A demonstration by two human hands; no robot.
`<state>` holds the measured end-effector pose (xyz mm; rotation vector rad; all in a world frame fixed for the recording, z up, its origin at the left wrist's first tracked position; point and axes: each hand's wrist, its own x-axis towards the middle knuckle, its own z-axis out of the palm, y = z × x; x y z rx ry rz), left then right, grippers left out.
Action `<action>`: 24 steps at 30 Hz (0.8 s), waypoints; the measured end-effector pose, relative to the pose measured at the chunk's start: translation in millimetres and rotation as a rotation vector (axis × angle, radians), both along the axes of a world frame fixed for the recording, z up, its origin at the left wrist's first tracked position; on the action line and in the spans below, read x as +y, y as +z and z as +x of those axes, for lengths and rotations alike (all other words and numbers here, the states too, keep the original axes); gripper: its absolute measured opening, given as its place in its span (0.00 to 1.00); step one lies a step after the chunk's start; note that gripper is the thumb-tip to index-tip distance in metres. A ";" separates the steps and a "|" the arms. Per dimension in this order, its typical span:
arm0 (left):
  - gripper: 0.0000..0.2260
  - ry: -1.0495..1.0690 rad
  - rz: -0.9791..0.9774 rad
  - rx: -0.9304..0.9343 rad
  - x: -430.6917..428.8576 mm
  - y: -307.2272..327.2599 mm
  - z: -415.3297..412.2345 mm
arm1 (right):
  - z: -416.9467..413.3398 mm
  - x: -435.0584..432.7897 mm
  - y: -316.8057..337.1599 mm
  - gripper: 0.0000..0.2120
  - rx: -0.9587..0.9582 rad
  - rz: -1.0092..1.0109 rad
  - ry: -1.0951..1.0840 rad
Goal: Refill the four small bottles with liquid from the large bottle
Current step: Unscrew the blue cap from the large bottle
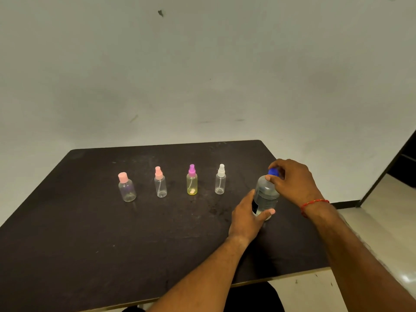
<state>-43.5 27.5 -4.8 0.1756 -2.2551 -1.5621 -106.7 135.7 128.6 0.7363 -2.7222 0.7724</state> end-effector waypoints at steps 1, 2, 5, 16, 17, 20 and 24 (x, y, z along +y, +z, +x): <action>0.23 0.001 0.001 0.002 -0.1 0.0 -0.2 | 0.2 0.8 0.3 0.11 -0.011 0.006 0.019; 0.22 0.002 0.004 0.002 -0.1 -0.3 -0.4 | 0.9 1.4 0.6 0.12 -0.024 0.004 0.043; 0.21 0.003 0.008 0.002 -0.2 0.0 -0.6 | 5.6 1.7 2.3 0.21 -0.076 -0.048 0.098; 0.22 0.002 -0.001 0.025 -0.2 -0.4 -1.7 | 1.6 4.2 -1.3 0.10 -0.020 -0.070 0.066; 0.23 0.003 -0.003 0.027 -0.8 -1.2 -2.5 | 4.3 6.9 -1.2 0.10 -0.015 -0.147 0.054; 0.25 0.001 -0.010 0.033 -2.3 -3.3 -4.2 | 15.2 19.1 -6.5 0.10 -0.036 -0.409 -0.051; 0.26 -0.011 -0.030 0.016 -2.6 -3.3 -3.3 | 32.4 33.6 -39.2 0.11 -0.181 -0.635 -0.196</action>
